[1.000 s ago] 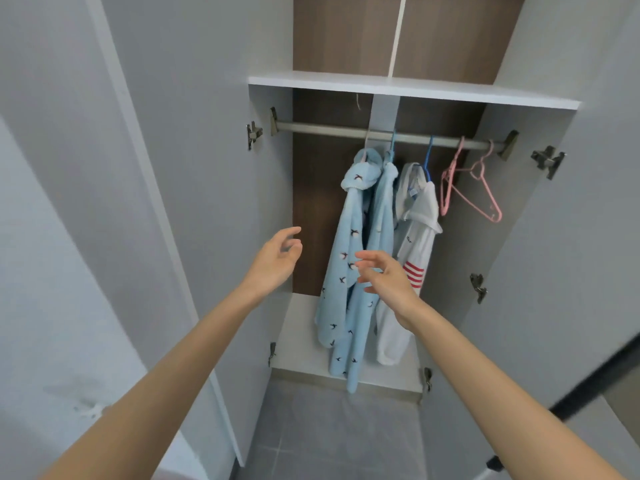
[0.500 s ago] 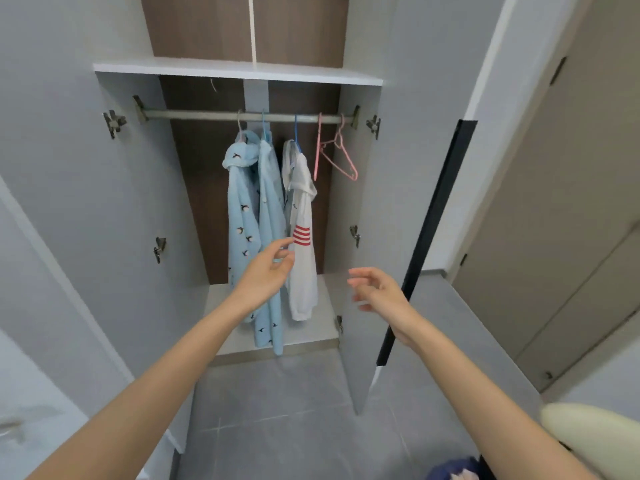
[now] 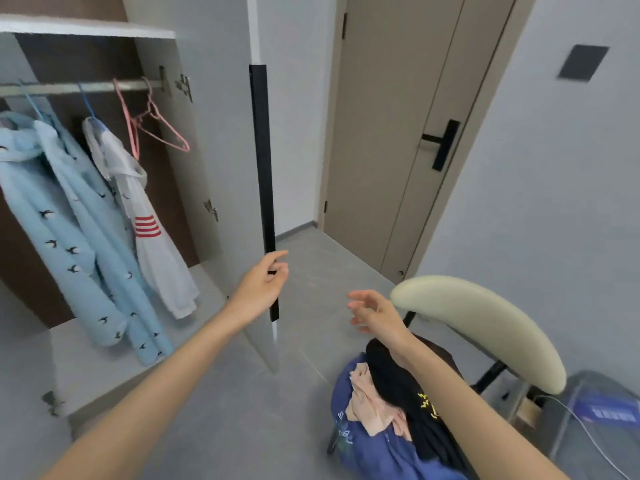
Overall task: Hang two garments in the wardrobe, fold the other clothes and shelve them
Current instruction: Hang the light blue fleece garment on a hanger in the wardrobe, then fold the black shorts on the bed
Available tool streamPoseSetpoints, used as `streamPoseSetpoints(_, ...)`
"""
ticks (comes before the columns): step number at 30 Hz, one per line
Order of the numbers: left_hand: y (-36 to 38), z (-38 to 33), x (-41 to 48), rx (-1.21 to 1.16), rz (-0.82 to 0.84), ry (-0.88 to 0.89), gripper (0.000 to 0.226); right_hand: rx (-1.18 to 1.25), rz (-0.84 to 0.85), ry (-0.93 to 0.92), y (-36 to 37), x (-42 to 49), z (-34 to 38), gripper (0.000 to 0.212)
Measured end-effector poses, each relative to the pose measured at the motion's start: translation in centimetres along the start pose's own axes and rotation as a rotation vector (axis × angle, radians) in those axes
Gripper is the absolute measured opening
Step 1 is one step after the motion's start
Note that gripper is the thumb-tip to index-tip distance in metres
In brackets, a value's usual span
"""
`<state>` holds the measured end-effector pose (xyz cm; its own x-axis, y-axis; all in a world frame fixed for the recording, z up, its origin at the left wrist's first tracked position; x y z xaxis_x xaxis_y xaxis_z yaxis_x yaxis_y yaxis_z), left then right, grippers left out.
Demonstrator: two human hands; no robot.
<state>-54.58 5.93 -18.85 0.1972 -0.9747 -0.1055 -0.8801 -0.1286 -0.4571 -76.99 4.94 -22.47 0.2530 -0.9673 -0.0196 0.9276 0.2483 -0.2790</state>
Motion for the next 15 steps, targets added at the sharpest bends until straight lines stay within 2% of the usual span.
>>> streamPoseSetpoints(9,11.8,0.9,-1.7,0.069,0.261,0.025,0.037,-0.066,-0.206,0.168,-6.4,-9.5,-8.0,0.02)
streamPoseSetpoints(15,18.7,1.4,-2.2,0.082,0.371,-0.008,0.039,-0.071,-0.306,0.261,-10.6,-11.5,-13.5,0.017)
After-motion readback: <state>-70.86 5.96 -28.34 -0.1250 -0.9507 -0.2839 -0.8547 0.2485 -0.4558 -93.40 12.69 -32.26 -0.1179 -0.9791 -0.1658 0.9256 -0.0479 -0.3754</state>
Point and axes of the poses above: each hand's wrist, its own x-axis towards the middle knuckle, its own y-axis out of the palm, z = x × y, the point moved 2 cm from there along x, towards the middle knuckle, and after that the axes turned 11 degrees about -y, right-handed, at the moved point
